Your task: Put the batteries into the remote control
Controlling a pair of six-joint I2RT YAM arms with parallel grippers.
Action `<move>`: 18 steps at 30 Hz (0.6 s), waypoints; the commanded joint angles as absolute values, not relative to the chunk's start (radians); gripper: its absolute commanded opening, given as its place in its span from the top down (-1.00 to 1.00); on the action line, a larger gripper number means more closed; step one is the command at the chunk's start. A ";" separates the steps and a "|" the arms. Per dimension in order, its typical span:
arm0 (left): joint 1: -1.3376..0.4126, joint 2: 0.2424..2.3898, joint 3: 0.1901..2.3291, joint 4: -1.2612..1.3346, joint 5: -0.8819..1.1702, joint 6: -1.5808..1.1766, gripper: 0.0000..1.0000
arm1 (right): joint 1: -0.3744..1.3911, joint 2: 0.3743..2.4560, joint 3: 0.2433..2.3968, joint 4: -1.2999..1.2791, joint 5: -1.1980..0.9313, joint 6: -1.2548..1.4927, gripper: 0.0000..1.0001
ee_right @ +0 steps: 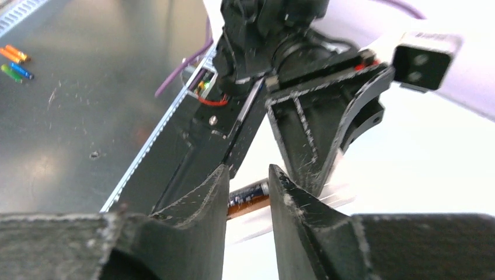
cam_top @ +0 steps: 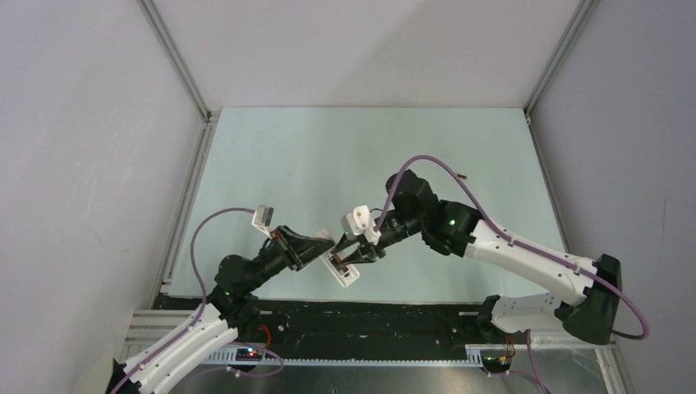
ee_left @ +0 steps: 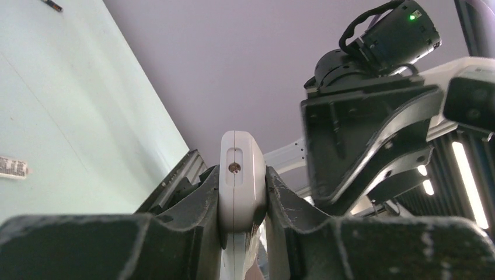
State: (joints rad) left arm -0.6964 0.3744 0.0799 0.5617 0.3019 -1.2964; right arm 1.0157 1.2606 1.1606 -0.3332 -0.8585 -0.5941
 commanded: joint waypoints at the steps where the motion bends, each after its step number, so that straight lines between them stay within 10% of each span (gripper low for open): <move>1: -0.700 0.344 0.057 0.618 0.327 -1.141 1.00 | 1.030 1.174 1.111 -0.156 -0.833 -0.466 0.27; 18: -0.701 0.204 0.006 0.619 0.289 -0.968 1.00 | 1.252 0.945 0.848 -0.029 -0.264 -0.162 0.16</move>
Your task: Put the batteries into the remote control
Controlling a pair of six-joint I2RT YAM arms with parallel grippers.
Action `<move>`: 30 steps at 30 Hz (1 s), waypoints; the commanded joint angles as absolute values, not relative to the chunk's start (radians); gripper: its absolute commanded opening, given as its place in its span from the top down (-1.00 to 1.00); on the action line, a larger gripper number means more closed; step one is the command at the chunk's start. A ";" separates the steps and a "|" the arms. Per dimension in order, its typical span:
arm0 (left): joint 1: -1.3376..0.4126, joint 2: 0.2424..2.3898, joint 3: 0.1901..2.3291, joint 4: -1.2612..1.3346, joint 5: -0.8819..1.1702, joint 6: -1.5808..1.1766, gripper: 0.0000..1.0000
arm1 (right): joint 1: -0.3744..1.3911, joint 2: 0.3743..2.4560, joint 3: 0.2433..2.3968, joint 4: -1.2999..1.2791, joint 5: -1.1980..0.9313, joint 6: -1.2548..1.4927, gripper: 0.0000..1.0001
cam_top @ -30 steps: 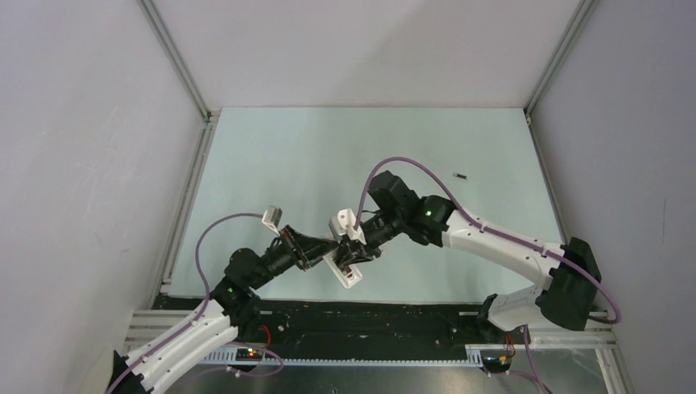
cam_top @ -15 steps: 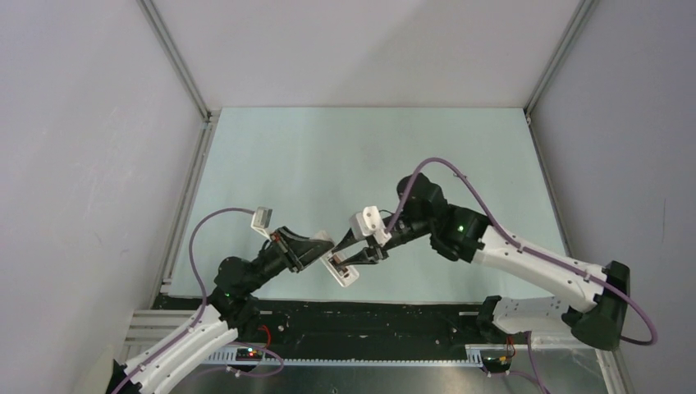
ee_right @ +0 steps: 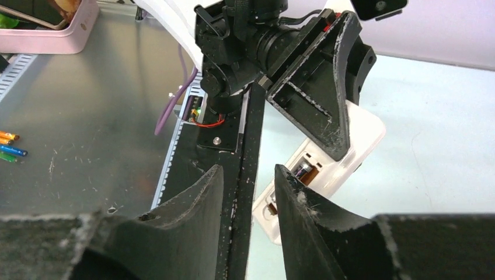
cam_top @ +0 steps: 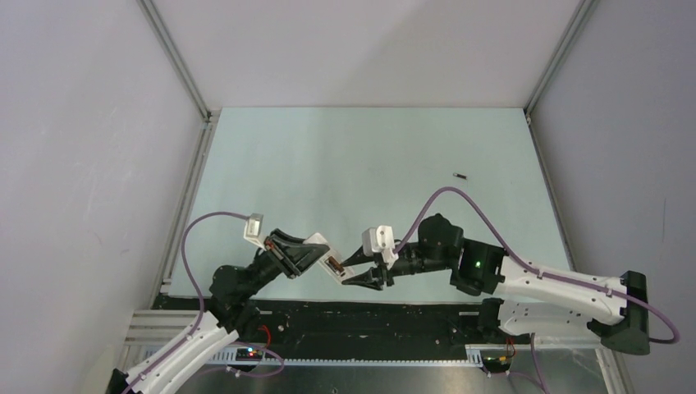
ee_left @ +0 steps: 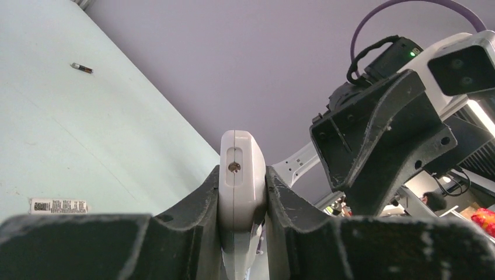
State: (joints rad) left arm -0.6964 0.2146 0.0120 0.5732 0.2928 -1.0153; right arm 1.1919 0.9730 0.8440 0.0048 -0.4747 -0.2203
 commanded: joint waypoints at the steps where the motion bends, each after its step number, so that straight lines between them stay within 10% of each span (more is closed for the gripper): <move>1: -0.701 0.205 0.006 0.618 0.289 -0.968 1.00 | 1.275 0.943 0.848 -0.036 -0.239 -0.158 0.17; 15: -0.699 0.283 0.028 0.472 0.172 -1.031 1.00 | 1.220 0.903 0.848 -0.068 0.237 0.208 0.43; 23: -0.698 0.282 0.041 0.438 0.197 -1.050 1.00 | 0.388 1.007 0.919 -0.343 -0.164 0.298 0.14; 30: -0.699 0.288 0.066 0.406 0.218 -1.065 1.00 | 0.069 1.375 1.122 -0.393 -0.243 0.042 0.06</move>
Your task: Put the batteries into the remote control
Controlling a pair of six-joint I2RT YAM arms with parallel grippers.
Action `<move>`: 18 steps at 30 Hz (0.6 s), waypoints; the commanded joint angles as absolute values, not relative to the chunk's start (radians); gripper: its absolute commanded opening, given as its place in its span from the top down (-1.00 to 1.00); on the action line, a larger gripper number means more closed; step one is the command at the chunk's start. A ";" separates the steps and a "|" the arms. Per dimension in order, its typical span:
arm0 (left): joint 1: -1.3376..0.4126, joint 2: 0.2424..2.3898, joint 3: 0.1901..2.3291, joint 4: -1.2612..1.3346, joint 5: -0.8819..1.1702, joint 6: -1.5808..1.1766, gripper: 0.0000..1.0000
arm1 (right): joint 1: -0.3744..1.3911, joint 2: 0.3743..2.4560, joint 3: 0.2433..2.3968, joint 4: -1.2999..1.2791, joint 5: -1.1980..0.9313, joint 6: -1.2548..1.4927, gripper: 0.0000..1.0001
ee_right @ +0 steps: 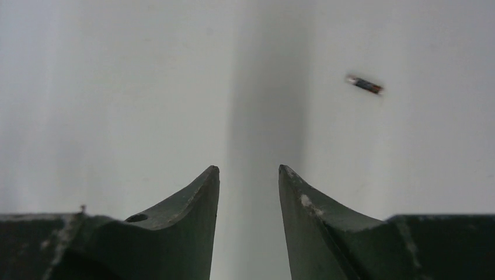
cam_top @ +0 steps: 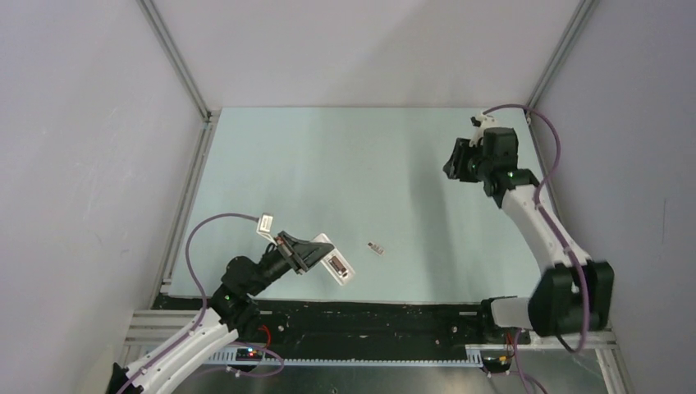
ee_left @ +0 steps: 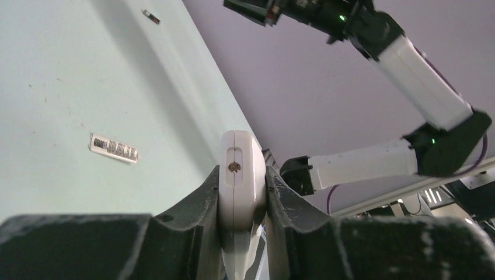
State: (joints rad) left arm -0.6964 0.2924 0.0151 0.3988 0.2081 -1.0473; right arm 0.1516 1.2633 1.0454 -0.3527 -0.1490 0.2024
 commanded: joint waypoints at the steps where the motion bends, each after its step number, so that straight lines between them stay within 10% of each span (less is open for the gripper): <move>1: -0.699 0.294 0.069 0.405 0.221 -1.067 1.00 | 0.058 1.398 1.133 -0.383 -0.257 -0.064 0.05; 18: -0.697 0.444 0.172 0.368 0.246 -1.004 1.00 | -0.098 1.935 1.417 -0.338 -0.424 -0.536 -0.10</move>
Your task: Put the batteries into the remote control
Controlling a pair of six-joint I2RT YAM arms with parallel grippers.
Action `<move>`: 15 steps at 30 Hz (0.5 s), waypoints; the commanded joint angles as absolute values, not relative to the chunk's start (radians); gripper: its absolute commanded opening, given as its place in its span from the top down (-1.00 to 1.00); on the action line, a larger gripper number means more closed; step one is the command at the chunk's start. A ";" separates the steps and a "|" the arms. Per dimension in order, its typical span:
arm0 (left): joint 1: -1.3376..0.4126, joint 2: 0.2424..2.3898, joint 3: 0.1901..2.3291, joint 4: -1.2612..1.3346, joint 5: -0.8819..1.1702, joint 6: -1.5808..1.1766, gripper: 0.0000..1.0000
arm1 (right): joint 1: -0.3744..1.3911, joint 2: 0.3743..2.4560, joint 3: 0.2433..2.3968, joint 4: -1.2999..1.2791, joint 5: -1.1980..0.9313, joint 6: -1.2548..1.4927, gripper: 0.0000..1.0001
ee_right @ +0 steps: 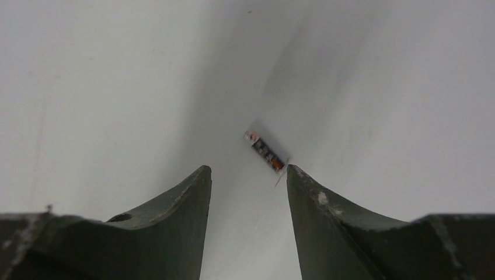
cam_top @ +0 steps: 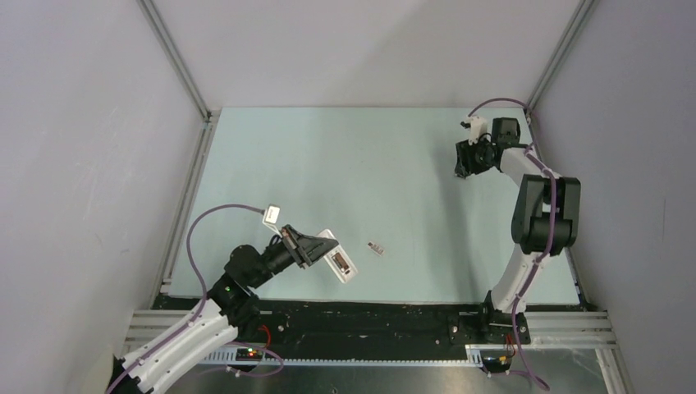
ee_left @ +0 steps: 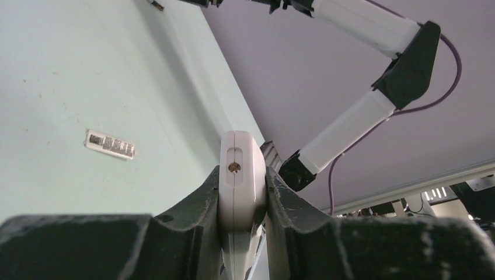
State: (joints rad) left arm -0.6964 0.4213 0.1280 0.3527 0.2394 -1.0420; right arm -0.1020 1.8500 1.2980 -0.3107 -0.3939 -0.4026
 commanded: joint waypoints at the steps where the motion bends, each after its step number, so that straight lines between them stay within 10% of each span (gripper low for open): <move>1: -0.697 0.446 0.174 0.368 0.243 -1.002 1.00 | -0.098 1.966 1.431 -0.352 -0.415 -0.550 -0.09; 15: -0.688 0.464 0.184 0.362 0.246 -0.987 1.00 | -0.096 2.099 1.591 -0.558 -0.364 -0.596 -0.04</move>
State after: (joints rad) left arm -0.6949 0.4652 0.1284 0.3321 0.2394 -1.0164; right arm -0.0994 2.0857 1.5471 -0.4740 -0.3801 -0.5591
